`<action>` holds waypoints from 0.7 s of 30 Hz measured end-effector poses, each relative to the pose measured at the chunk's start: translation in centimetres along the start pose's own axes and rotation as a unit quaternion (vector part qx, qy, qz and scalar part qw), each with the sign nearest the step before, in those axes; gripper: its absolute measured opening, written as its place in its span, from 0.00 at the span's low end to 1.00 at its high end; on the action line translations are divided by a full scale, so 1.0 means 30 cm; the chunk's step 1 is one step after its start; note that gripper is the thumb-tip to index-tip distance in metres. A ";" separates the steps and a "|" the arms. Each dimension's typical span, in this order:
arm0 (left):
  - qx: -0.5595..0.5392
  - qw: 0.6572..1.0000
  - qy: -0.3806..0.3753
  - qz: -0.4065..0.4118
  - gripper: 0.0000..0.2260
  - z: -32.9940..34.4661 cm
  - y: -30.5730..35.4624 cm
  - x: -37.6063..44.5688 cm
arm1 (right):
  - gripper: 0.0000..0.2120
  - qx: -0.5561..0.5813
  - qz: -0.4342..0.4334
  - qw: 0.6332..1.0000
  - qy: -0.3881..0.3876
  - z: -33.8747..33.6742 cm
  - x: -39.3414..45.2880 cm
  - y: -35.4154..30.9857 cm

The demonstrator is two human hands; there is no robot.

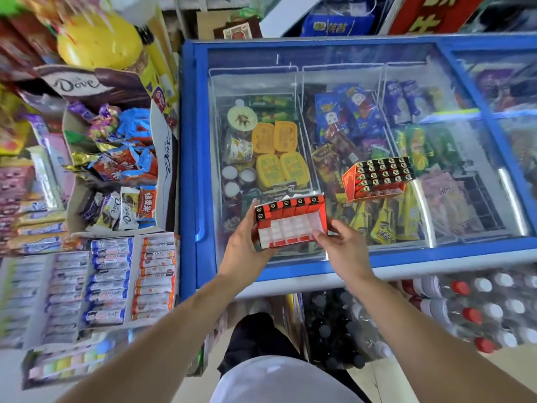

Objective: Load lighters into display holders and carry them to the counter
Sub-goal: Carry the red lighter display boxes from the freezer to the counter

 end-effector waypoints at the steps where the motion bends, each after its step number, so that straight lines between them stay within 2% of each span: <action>1: -0.012 1.000 0.008 0.002 0.49 -0.008 -0.006 -0.037 | 0.15 0.018 -0.013 1.000 -0.005 0.007 -0.027 -0.009; 5: -0.055 0.997 0.051 -0.005 0.46 -0.034 -0.050 -0.220 | 0.17 0.074 -0.041 0.996 -0.040 0.059 -0.154 -0.004; 7: -0.077 0.993 0.086 -0.014 0.41 -0.050 -0.075 -0.343 | 0.18 0.082 -0.062 0.993 -0.057 0.088 -0.230 0.004; 11: -0.099 0.982 0.156 -0.043 0.40 -0.078 -0.186 -0.602 | 0.18 0.080 -0.091 0.988 -0.095 0.179 -0.407 0.038; 21: -0.209 0.913 0.339 -0.090 0.36 -0.302 -0.491 -1.216 | 0.12 0.052 -0.139 0.952 -0.267 0.613 -0.872 -0.020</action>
Point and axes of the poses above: each hand's wrist, its own x-axis towards the middle knuckle, its own z-axis out of the palm, y = z × x, the point moved 9 cm from there along x, towards the middle knuckle, and after that the axes turned 1 degree about -z, right-handed, at the moved point
